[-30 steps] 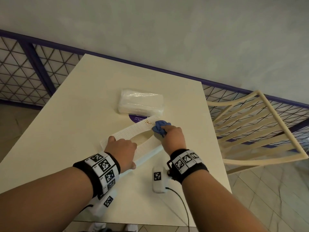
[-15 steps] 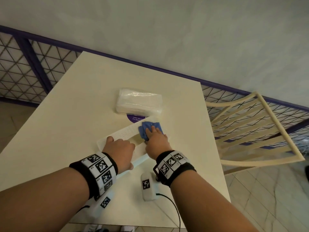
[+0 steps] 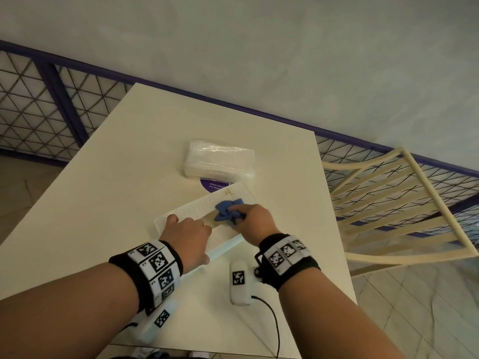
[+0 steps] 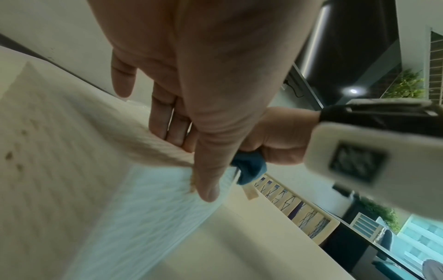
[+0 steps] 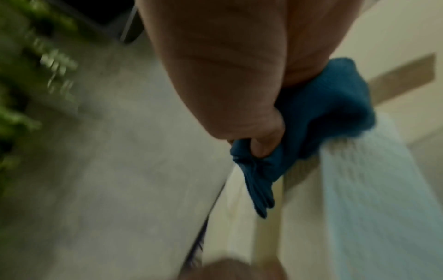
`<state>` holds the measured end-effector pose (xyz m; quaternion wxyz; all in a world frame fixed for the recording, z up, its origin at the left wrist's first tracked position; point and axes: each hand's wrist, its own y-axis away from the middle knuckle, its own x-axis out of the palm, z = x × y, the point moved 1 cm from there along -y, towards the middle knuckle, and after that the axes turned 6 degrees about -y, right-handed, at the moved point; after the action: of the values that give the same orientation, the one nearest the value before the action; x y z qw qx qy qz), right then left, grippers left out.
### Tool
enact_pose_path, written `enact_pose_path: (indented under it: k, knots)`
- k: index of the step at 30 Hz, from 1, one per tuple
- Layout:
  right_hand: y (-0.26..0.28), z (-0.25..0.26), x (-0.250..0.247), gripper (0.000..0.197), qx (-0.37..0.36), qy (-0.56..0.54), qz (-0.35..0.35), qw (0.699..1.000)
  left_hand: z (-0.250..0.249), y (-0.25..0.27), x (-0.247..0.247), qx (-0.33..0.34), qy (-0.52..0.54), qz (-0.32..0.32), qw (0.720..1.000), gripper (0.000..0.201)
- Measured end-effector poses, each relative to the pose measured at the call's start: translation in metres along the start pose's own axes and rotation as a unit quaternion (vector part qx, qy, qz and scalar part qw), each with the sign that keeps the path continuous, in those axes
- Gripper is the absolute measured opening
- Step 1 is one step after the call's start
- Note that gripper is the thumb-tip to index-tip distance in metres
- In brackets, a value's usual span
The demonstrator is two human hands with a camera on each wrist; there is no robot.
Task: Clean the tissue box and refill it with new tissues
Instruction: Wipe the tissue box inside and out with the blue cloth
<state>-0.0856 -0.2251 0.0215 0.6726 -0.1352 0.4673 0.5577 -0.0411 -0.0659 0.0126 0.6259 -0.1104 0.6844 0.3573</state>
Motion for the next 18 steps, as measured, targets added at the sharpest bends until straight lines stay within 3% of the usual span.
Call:
enact_pose_path:
  k: [3, 5, 8, 10, 14, 16, 18]
  knots:
    - [-0.002, -0.006, -0.034, 0.036, 0.019, -0.090, -0.124, 0.988, 0.000, 0.002, 0.002, 0.001, 0.007, -0.002, 1.000, 0.043]
    - [-0.015, -0.005, -0.051, 0.038, 0.028, -0.076, -0.150, 0.985, -0.001, 0.002, 0.003, 0.000, 0.008, -0.003, 1.000, 0.043]
    - [-0.042, 0.005, -0.034, 0.044, 0.055, 0.013, -0.031, 0.998, -0.001, 0.002, 0.003, -0.005, 0.015, 0.000, 1.000, 0.042]
    - [-0.051, 0.015, -0.006, 0.053, 0.054, 0.124, 0.043, 0.990, -0.001, 0.001, 0.003, -0.007, 0.018, -0.001, 1.000, 0.041]
    - [-0.043, 0.041, 0.024, 0.056, -0.020, 0.205, 0.120, 0.971, -0.001, 0.001, 0.006, -0.006, 0.011, -0.009, 1.000, 0.038]
    - [-0.034, 0.044, 0.021, 0.057, -0.080, 0.247, 0.183, 0.948, -0.001, 0.001, 0.005, -0.006, 0.015, -0.007, 1.000, 0.041]
    - [-0.037, 0.034, 0.005, 0.058, -0.083, 0.268, 0.202, 0.938, 0.000, 0.002, 0.005, -0.002, 0.012, 0.001, 1.000, 0.045]
